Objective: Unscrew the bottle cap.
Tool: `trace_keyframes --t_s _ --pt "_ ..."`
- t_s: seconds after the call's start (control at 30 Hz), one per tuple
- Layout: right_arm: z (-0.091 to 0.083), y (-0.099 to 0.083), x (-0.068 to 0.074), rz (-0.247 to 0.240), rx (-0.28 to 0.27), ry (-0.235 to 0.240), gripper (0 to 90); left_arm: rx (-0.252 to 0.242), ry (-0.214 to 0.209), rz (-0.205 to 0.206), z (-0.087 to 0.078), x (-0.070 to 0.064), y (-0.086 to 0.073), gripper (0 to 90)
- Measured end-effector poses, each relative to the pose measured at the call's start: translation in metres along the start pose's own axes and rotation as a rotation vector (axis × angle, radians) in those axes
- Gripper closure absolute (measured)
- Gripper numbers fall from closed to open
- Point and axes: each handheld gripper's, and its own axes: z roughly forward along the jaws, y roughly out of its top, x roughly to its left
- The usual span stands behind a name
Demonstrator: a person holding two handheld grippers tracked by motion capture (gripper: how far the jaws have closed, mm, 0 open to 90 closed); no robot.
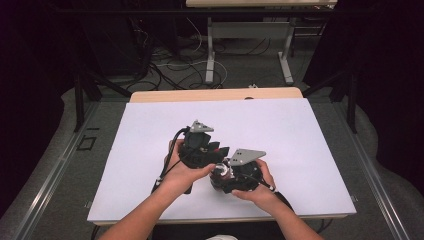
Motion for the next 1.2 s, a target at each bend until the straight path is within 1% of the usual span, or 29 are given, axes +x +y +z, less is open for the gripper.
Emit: trace_keyframes --t_s 0.03,0.07,0.1,0.13,0.17,0.2,0.23,0.3,0.33,0.37,0.43,0.5,0.53,0.63,0.7,0.73,0.77,0.8,0.83,0.87,0.9,0.93,1.0,1.03,1.07,1.1,1.13,1.2 --pt "0.0 0.0 -0.001 -0.007 -0.002 0.001 29.8 0.004 -0.006 0.003 0.0 0.001 0.001 62.2" --pt "0.0 0.0 -0.001 0.001 -0.012 -0.005 29.8 -0.003 -0.018 0.009 0.0 0.002 0.001 62.2" --pt "-0.001 0.0 -0.001 0.002 -0.002 0.004 29.8 -0.012 -0.034 0.011 0.001 0.003 0.001 62.0" --pt "-0.001 0.0 -0.002 0.006 -0.014 0.0 29.8 -0.015 -0.051 0.011 0.001 0.004 0.002 61.6" --pt "-0.001 0.0 -0.002 0.008 -0.016 0.004 29.8 -0.013 -0.07 0.012 0.001 0.005 0.002 59.3" --pt "-0.001 0.0 -0.003 0.01 -0.018 0.007 29.8 -0.023 -0.079 0.032 0.001 0.007 0.003 54.0" --pt "-0.001 0.0 -0.003 0.01 -0.018 0.009 29.8 -0.029 -0.094 0.051 0.001 0.008 0.003 50.8" --pt "-0.002 0.0 -0.003 0.011 -0.014 0.017 29.8 -0.052 -0.111 0.077 -0.002 0.011 0.004 45.8" --pt "-0.002 0.0 -0.004 0.01 -0.009 0.025 29.8 -0.053 -0.12 0.097 -0.004 0.013 0.005 44.3" --pt "-0.002 0.0 -0.004 0.015 -0.02 0.026 29.8 -0.056 -0.128 0.101 -0.005 0.014 0.005 44.2" --pt "-0.002 0.0 -0.004 0.018 -0.02 0.035 29.8 -0.069 -0.156 0.144 -0.009 0.017 0.006 43.2" --pt "-0.003 0.001 -0.005 0.015 -0.014 0.048 29.8 -0.075 -0.172 0.174 -0.012 0.02 0.006 41.1" --pt "-0.003 0.0 -0.005 0.011 -0.026 0.046 29.8 -0.074 -0.184 0.193 -0.014 0.022 0.006 40.9" --pt "-0.004 0.001 -0.007 0.013 -0.031 0.05 29.8 -0.071 -0.211 0.249 -0.017 0.026 0.005 39.3" --pt "-0.005 0.001 -0.007 0.011 -0.026 0.066 29.8 -0.075 -0.232 0.271 -0.017 0.029 0.004 38.1" --pt "-0.004 0.001 -0.007 0.014 -0.035 0.06 29.8 -0.07 -0.236 0.268 -0.017 0.031 0.004 37.9" --pt "-0.004 0.001 -0.006 0.013 -0.031 0.064 29.7 -0.074 -0.237 0.277 -0.016 0.032 0.003 37.9" --pt "-0.004 0.001 -0.006 0.012 -0.031 0.066 29.7 -0.062 -0.249 0.29 -0.017 0.034 0.003 37.9" --pt "-0.004 0.001 -0.006 0.01 -0.033 0.068 29.8 -0.06 -0.256 0.294 -0.016 0.035 0.002 38.0" --pt "-0.004 0.001 -0.005 0.01 -0.034 0.073 29.8 -0.074 -0.261 0.289 -0.015 0.035 0.0 38.9" --pt "-0.004 0.001 -0.006 0.001 -0.035 0.071 29.8 -0.06 -0.27 0.298 -0.015 0.036 0.0 40.1" --pt "-0.005 0.002 -0.005 0.004 -0.022 0.079 29.8 -0.064 -0.279 0.304 -0.014 0.036 -0.001 41.1" --pt "-0.005 0.001 -0.005 0.0 -0.033 0.078 29.8 -0.057 -0.287 0.312 -0.012 0.037 -0.001 41.4" --pt "-0.005 0.002 -0.005 0.001 -0.033 0.079 29.8 -0.051 -0.292 0.307 -0.012 0.037 -0.001 41.4" --pt "-0.005 0.002 -0.005 0.0 -0.032 0.082 29.8 -0.052 -0.299 0.317 -0.011 0.038 -0.001 41.9" --pt "-0.005 0.002 -0.005 0.002 -0.033 0.079 29.8 -0.059 -0.299 0.313 -0.009 0.038 -0.001 42.3" --pt "-0.006 0.002 -0.005 0.001 -0.021 0.088 29.8 -0.054 -0.305 0.313 -0.009 0.039 -0.001 42.4" --pt "-0.005 0.002 -0.005 0.003 -0.022 0.085 29.8 -0.058 -0.318 0.305 -0.007 0.039 -0.001 44.8"
